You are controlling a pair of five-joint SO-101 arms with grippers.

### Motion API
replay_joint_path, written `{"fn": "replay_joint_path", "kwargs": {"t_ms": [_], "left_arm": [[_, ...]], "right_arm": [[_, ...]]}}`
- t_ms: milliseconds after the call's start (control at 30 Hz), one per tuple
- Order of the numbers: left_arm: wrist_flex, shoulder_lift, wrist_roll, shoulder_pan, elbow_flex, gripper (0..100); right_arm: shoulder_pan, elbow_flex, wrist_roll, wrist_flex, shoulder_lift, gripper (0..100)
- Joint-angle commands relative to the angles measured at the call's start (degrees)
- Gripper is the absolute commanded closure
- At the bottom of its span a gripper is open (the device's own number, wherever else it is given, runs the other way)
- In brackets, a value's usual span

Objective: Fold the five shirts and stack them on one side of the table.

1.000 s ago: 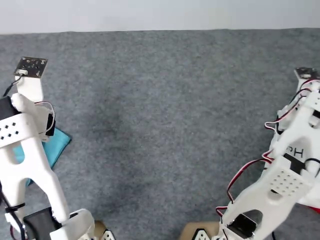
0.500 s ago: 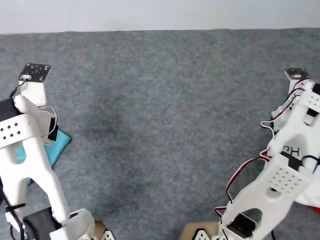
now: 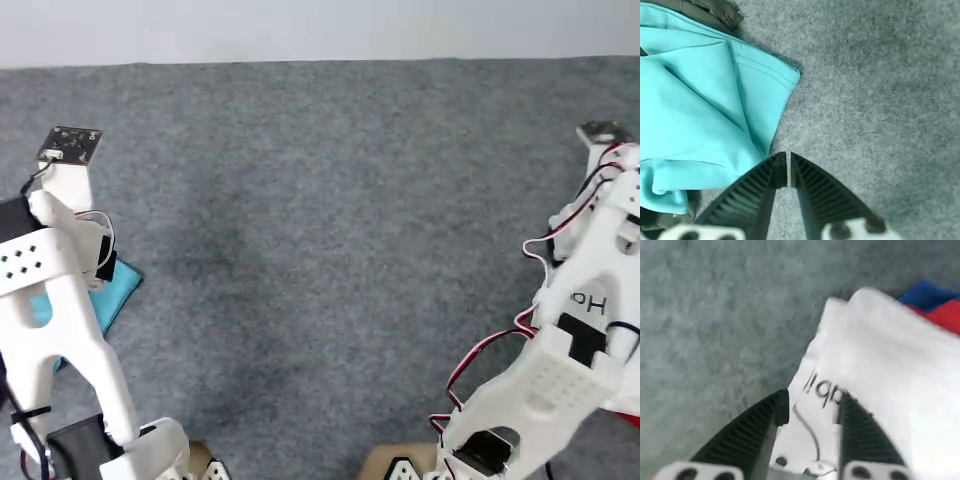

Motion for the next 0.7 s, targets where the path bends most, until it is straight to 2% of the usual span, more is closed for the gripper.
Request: {"fn": "replay_joint_path", "kwargs": {"t_ms": [0,67,167,433,533,667], "left_arm": [[0.1,-2.2,0.0,0.2,-0.2,98],[0.1,-2.2,0.0,0.2,-0.2,98],[0.1,-2.0,0.0,0.2,-0.2,98],[-0.1,-1.8,0.0,0.3,-0.2,98],[-0.1,-1.8,0.0,0.3,-0.2,98],[-0.1,-1.8,0.0,0.3,-0.2,98]], "right_arm": [[0.1,-0.3,0.3,2.8,0.4,99.8],[1.5,-0.4,0.1,2.6,3.2,97.3],[3.0,-0.4,0.1,-0.3,7.2,98.8],[2.8,-0.7,0.1,-7.6,20.1,98.8],[2.3,-0.7,0.1,-6.6,19.3,98.8],[2.2,-0.7,0.1,-3.5,11.3,98.8]]}}
